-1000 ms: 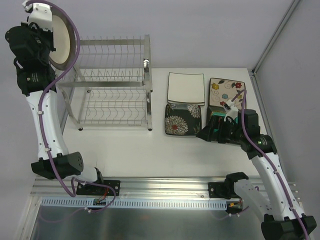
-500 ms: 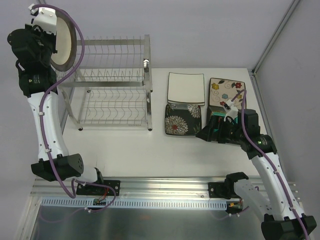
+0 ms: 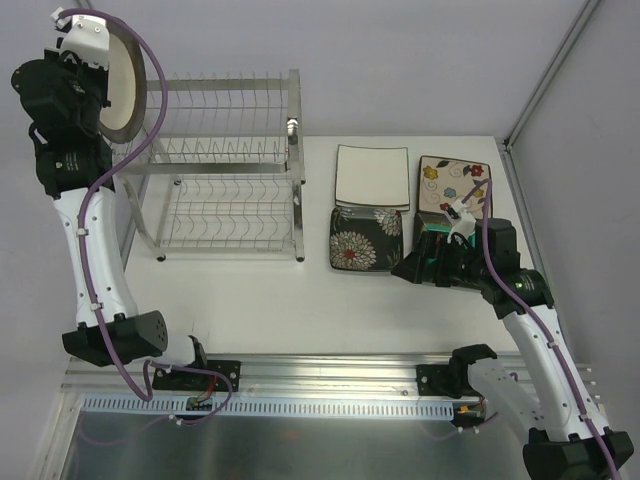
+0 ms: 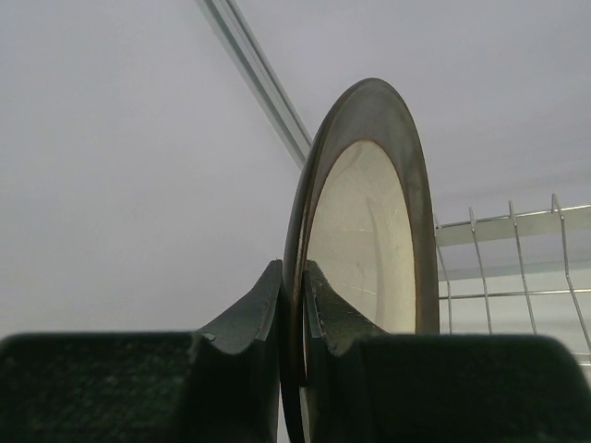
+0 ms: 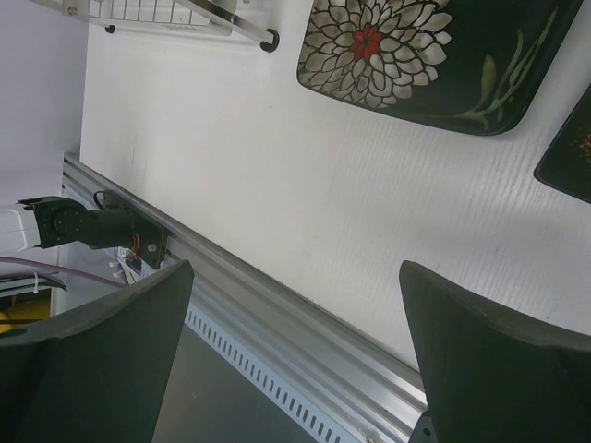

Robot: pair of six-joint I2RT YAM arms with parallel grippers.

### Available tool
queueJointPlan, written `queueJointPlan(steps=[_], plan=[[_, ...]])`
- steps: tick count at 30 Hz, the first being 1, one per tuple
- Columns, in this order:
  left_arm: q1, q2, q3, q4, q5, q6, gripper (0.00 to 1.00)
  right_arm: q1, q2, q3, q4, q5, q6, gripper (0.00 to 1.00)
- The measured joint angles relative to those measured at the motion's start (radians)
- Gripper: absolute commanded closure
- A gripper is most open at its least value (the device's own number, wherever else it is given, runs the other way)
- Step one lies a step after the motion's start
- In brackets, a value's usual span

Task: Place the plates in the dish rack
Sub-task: Insert the plate into the dish rack

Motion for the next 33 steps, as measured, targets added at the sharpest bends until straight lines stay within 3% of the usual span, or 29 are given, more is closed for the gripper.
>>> queueJointPlan(steps=[31, 33], plan=[[-0.002, -0.045, -0.130, 0.070, -0.032, 0.008, 1.00, 0.005, -0.003, 0.000, 0.010, 0.000, 0.000, 0.00], [-0.002, -0.049, -0.136, 0.072, -0.032, 0.008, 0.95, 0.005, -0.003, 0.000, 0.010, 0.000, 0.000, 0.00]])
